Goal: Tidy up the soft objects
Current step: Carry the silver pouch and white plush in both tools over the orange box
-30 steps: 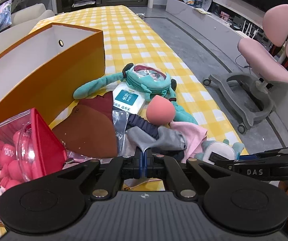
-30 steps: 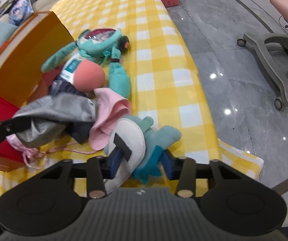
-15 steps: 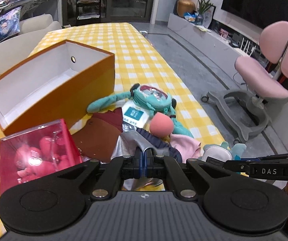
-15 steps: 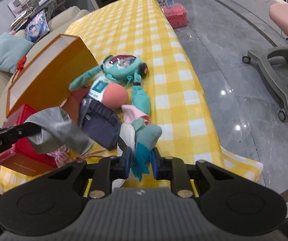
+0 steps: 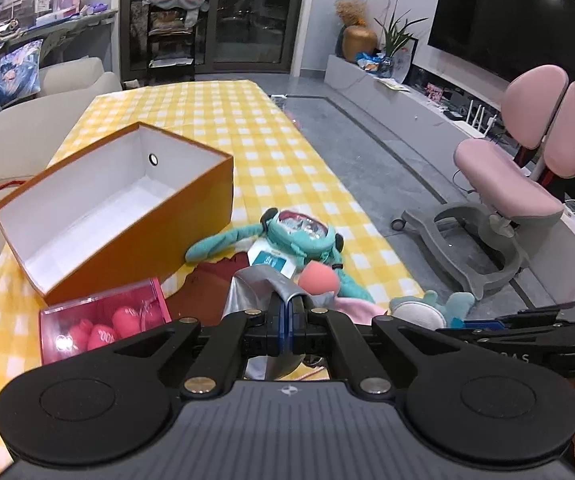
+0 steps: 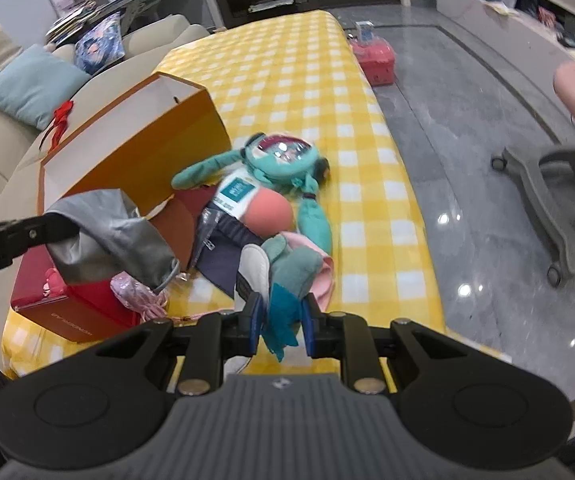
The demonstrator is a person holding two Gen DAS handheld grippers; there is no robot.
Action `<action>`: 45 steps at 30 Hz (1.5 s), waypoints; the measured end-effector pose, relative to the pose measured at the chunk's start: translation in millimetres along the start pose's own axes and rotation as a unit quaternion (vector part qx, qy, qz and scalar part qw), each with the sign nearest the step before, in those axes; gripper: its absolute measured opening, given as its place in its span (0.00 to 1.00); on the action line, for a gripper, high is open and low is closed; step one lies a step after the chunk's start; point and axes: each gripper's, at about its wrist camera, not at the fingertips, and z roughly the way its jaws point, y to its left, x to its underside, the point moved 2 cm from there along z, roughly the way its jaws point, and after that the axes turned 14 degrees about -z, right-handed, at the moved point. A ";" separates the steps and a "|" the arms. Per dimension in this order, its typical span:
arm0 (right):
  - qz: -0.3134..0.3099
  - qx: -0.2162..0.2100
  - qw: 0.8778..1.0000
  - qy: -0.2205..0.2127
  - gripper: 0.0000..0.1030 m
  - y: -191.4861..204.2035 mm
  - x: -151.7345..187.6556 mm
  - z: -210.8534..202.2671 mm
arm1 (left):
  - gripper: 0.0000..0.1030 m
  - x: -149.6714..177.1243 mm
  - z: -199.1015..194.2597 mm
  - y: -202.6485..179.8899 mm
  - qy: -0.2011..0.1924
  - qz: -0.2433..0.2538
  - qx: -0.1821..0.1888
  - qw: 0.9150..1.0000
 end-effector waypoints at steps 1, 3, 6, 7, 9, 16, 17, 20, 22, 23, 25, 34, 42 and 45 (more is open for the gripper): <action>-0.007 0.002 1.000 -0.001 0.19 3.1 -3.6 -1.9 | 0.02 -1.8 -1.0 1.0 0.001 -0.001 0.001 1.000; -0.016 0.002 1.000 -0.003 0.19 7.6 -9.8 -4.9 | 0.02 -6.0 -1.8 3.8 0.004 -0.005 0.003 1.000; -0.030 0.000 0.999 -0.010 0.19 15.3 -21.3 -9.0 | 0.02 -12.3 -4.0 6.4 0.002 -0.004 0.002 1.000; -0.035 0.000 0.999 -0.013 0.19 17.9 -25.5 -10.6 | 0.02 -14.7 -5.8 6.9 0.000 -0.003 0.002 1.000; -0.044 0.000 0.999 -0.018 0.19 22.1 -34.2 -13.0 | 0.02 -21.9 -9.5 9.4 -0.005 0.001 0.002 1.000; -0.088 0.002 0.996 -0.032 0.19 41.0 -74.6 -16.3 | 0.02 -50.4 -16.5 20.6 -0.003 0.008 -0.009 1.000; -0.094 0.003 0.995 -0.035 0.19 44.6 -80.7 -16.8 | 0.02 -54.6 -17.3 22.5 -0.005 0.012 -0.012 1.000; -0.113 0.001 0.993 -0.045 0.19 56.4 -101.7 -17.4 | 0.02 -66.3 -19.2 28.9 -0.009 0.020 -0.018 1.000; -0.126 0.001 0.991 -0.050 0.19 64.7 -115.4 -17.0 | 0.02 -74.1 -20.0 34.8 -0.009 0.021 -0.020 1.000; -0.133 0.001 0.990 -0.053 0.19 69.2 -122.7 -16.6 | 0.02 -78.7 -20.4 38.0 -0.009 0.022 -0.022 0.999; -0.145 0.001 0.988 -0.058 0.19 77.2 -136.8 -15.2 | 0.02 -88.2 -19.8 45.7 -0.009 0.022 -0.029 0.999; -0.182 -0.008 0.981 -0.059 0.19 109.2 -189.2 11.2 | 0.02 -122.4 -3.8 91.4 -0.004 -0.002 -0.043 0.999; -0.219 -0.016 0.974 -0.055 0.19 142.1 -227.9 44.8 | 0.02 -142.3 11.6 127.0 0.001 -0.026 -0.057 0.998; -0.228 -0.020 0.972 -0.057 0.19 155.1 -241.4 54.5 | 0.02 -147.8 20.0 139.5 0.010 -0.029 -0.068 0.997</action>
